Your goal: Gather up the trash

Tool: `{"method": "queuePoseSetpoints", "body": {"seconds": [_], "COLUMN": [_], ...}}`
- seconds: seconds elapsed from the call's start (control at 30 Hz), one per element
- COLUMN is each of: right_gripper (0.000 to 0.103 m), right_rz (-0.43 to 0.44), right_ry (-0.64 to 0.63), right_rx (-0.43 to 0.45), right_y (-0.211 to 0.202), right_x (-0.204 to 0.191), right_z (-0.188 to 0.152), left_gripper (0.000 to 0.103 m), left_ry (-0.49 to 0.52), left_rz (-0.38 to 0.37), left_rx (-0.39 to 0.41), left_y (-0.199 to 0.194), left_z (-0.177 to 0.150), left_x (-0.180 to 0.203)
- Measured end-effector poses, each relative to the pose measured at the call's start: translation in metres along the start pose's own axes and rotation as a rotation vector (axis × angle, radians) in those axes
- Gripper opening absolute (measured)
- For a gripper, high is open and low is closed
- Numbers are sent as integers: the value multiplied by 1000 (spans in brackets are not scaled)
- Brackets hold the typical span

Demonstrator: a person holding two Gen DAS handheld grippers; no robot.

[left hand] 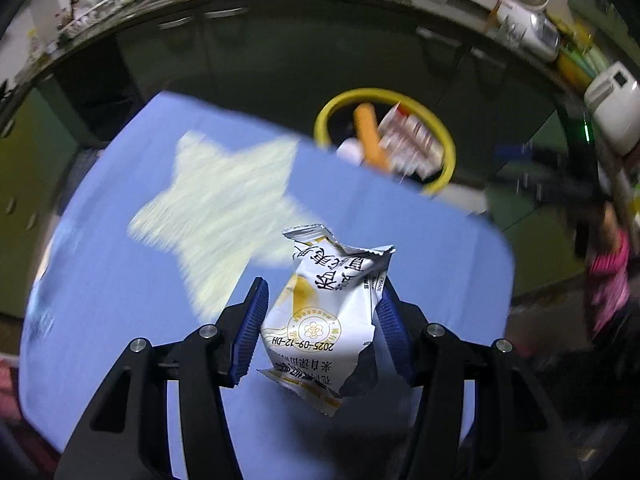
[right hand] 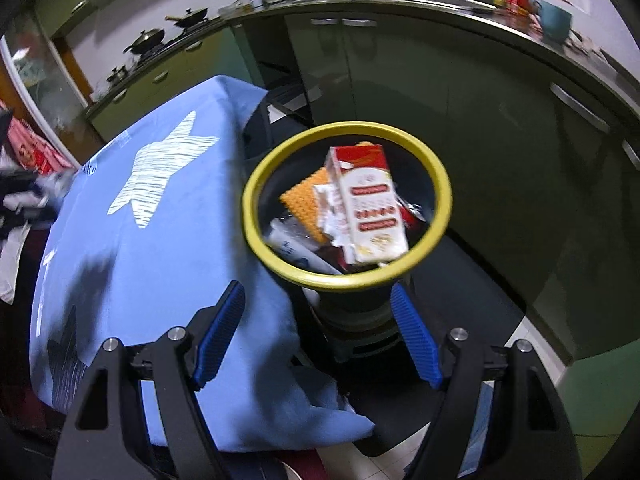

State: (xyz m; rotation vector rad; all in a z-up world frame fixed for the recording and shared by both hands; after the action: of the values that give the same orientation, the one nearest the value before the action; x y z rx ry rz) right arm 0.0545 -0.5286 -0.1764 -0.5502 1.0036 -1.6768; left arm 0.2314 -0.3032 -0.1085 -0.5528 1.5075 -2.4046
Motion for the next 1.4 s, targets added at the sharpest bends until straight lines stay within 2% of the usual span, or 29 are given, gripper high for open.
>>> {"method": "queuePoseSetpoints", "body": {"seconds": [0.13,0.2,0.37,0.57,0.6,0.63,0.7,0.87,1.0,1.1,1.17,1.23,1.3,1.33,1.4], "right_gripper": [72,72,72,72,72,72,72,72,74,79,79,79,80,82,87], "right_rz": [10,16,28,40,44,50,57,52,43,38,44,58,64,64,63], "right_ry": [29,46,87,119,123,128,134,117,63,10,-30,-57,-75,-82,-103], "right_rx": [4,3,-4,-10,-8,-7,-7,0,26,51,69,87,104,108,113], "right_y": [-2,-1,0,3,3,3,3,-1,-15,-25,-31,-36,-41,-42,-44], "right_x": [17,26,49,67,69,70,69,60,39,18,1,-14,-30,-34,-47], "right_z": [-7,-11,-22,-32,-33,-33,-34,-33,-29,-27,-27,-26,-26,-26,-28], "left_gripper": [55,55,55,56,60,71,81,81,83,93,98,98,98,98,98], "left_ry": [-33,-80,-174,-237,-246,-263,-289,-359,-376,-362,-364,-398,-433,-453,-498], "left_rz": [-45,-79,-79,-63,-59,-68,-66,-62,-99,-70,-31,4,79,148,231], "left_rx": [10,-7,-34,-71,-71,-73,-73,-81,18,139,213,313,398,429,504], "left_y": [44,70,133,184,189,196,207,226,187,137,102,55,13,-7,-41], "left_z": [72,100,154,171,173,174,176,167,152,127,104,66,25,0,-44], "left_x": [23,30,37,34,32,30,26,15,26,37,41,40,37,36,33]}}
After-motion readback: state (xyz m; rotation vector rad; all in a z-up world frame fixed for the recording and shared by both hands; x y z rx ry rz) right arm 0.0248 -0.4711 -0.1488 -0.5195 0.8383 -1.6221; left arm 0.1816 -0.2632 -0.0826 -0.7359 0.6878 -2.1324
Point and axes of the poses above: each gripper's, at about its wrist camera, not at the fingertips, and y roughly the way its jaws point, x to its right, z to its top, the point moved 7 cm from there along y, roughly the way its jaws point, and after that the axes turned 6 degrees about -z, right-handed, at the moved point
